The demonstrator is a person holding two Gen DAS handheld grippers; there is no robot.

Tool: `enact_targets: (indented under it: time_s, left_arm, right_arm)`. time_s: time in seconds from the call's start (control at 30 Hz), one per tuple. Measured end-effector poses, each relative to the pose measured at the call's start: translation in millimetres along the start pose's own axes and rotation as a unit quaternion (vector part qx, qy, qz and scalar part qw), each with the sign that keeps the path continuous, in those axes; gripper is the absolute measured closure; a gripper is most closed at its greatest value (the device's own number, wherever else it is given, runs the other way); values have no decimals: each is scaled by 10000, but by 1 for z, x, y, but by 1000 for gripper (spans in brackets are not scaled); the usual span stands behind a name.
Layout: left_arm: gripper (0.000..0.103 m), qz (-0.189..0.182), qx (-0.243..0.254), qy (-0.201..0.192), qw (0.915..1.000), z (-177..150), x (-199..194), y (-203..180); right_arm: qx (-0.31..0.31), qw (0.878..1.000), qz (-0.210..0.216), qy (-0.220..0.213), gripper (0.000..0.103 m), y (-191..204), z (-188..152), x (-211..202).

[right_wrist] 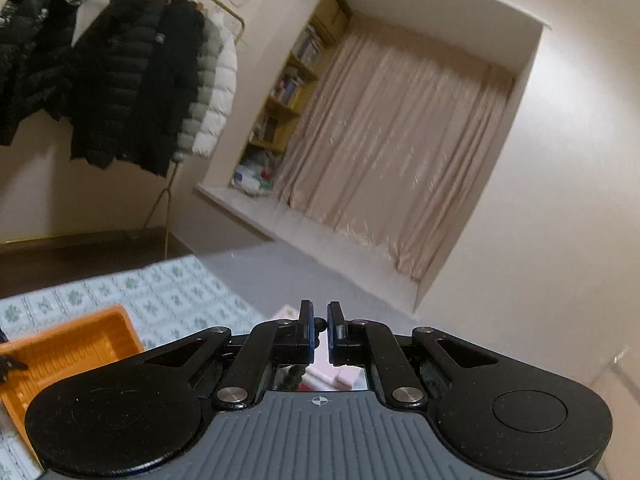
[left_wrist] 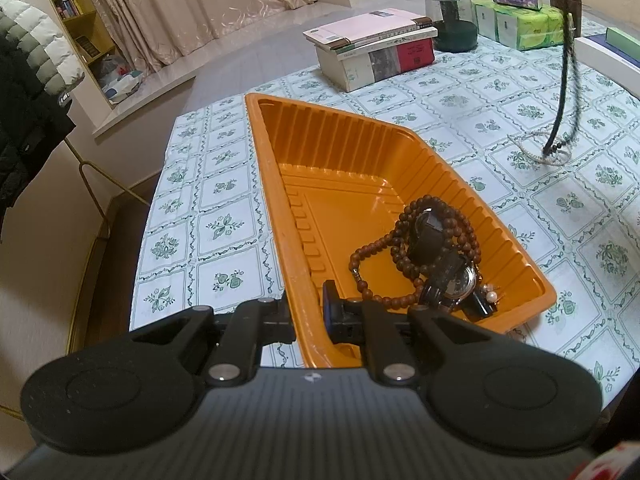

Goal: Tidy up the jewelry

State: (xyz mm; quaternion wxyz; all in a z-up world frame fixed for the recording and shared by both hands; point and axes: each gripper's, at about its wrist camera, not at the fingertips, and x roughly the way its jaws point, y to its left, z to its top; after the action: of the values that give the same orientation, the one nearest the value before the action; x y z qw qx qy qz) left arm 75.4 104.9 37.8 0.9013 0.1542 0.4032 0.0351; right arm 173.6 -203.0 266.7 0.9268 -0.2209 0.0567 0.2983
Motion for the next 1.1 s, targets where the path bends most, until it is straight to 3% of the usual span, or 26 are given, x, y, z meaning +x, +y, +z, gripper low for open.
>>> enact_targets:
  time_s: [0.3,0.47,0.83,1.1]
  left_arm:
    - [92,-31,-11,-22,10000,-1,0,1]
    - [92,-59,-47,-26,10000,-2,0,2]
    - [92,-95,-129,-25,9999,-3,2,5]
    - [92,-101,-138,-35,9998,-4,2,5]
  right_arm:
    - [-272,9961,420,-720,97,31,67,-2]
    - [-406,9928,802,-796,97,58,84,15]
    - [-281,9813,1904,65,97,135,52,96]
    - [-272,9541,2695,1280,97,184,-6,148]
